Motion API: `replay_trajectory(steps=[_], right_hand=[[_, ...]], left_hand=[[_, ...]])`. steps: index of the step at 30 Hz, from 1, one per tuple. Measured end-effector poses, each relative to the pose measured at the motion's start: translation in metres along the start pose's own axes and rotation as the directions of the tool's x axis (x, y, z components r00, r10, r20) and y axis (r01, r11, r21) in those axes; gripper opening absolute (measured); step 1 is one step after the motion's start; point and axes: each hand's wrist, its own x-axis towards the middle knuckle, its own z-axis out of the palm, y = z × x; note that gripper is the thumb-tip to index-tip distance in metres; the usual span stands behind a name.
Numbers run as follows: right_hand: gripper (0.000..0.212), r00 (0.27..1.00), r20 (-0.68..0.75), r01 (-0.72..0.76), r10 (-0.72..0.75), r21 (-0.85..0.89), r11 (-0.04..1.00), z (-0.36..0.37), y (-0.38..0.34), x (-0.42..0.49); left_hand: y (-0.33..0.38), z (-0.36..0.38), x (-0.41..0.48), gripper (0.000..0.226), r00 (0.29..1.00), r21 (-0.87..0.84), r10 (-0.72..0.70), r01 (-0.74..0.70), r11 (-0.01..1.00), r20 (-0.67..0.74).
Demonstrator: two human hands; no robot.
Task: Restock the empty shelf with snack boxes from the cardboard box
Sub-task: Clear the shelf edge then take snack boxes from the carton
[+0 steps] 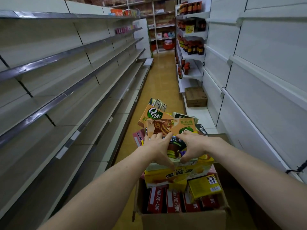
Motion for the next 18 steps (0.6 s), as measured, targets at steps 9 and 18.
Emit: replay_trajectory(steps=[9,18], right_hand=[[0.087,0.967,-0.21,-0.048,0.143,0.404,0.914,-0.016,0.016,0.003],[0.04,0.933,-0.223,0.024,0.284,0.822,0.568,-0.033,0.021,0.002]], left_hand=[[-0.006,-0.021,-0.004,0.121,0.993,-0.043,-0.014,0.009,0.999,-0.114],[-0.002,-0.046,-0.006,0.117,0.933,-0.232,-0.012,-0.077,0.97,-0.359]])
